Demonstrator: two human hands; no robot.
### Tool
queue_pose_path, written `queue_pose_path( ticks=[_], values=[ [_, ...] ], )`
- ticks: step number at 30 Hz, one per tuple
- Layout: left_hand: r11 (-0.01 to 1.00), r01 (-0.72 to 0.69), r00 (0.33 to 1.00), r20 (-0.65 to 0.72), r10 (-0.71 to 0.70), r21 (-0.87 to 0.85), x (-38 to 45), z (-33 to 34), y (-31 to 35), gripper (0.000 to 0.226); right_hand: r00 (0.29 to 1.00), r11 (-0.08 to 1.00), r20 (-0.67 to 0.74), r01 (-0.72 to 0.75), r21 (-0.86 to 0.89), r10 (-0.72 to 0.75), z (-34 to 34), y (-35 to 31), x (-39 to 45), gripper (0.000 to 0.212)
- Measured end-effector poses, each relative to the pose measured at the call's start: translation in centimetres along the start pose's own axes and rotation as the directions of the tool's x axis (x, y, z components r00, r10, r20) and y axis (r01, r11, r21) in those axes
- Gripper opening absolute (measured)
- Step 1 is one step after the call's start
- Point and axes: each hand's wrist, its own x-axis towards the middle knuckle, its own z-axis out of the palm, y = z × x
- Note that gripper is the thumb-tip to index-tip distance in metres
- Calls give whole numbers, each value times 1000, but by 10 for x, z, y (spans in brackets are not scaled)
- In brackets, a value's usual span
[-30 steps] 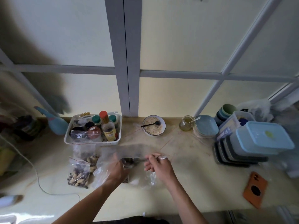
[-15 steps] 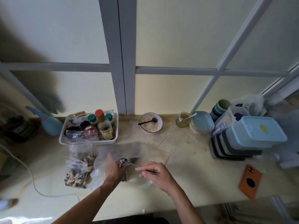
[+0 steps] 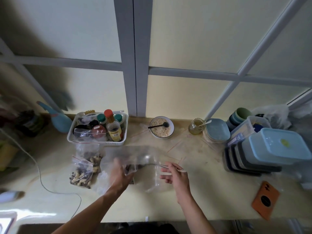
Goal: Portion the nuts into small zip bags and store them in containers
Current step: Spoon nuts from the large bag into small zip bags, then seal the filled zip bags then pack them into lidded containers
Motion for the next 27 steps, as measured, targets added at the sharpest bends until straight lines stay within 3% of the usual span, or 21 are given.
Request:
queue_pose_path(
  ticks=[2,6,9,14,17,20,23,25,27],
  values=[
    [1000,-13,1000,17,13,5,-6,-1,7,61,999,999,21,-34,-27,34,-1,6,8,21],
    [991,-134,991,21,133,15,-17,-3,21,33,981,985,123,-158,64,150,-1,21,22,22],
    [986,-164,986,1,164,-2,-18,1,9,39,956,974,202,-224,27,215,-4,30,32,25],
    [993,-102,994,23,104,-64,-32,3,28,60,958,979,205,-189,-77,201,-6,30,42,22],
    [999,-32,996,79,31,7,-37,9,25,67,974,982,210,-43,-185,83,1,24,47,19],
    [999,-1,1000,29,0,36,-48,14,26,46,952,914,297,181,-364,-70,14,17,45,14],
    [997,0,995,-97,8,78,-57,13,33,12,873,804,451,399,-441,-185,35,12,41,7],
    [998,-2,980,-201,16,68,-62,7,39,2,812,708,537,518,-479,-231,49,14,42,6],
    [1000,5,961,-276,3,29,-68,-1,41,11,769,625,586,594,-506,-255,61,17,45,5]
  ],
)
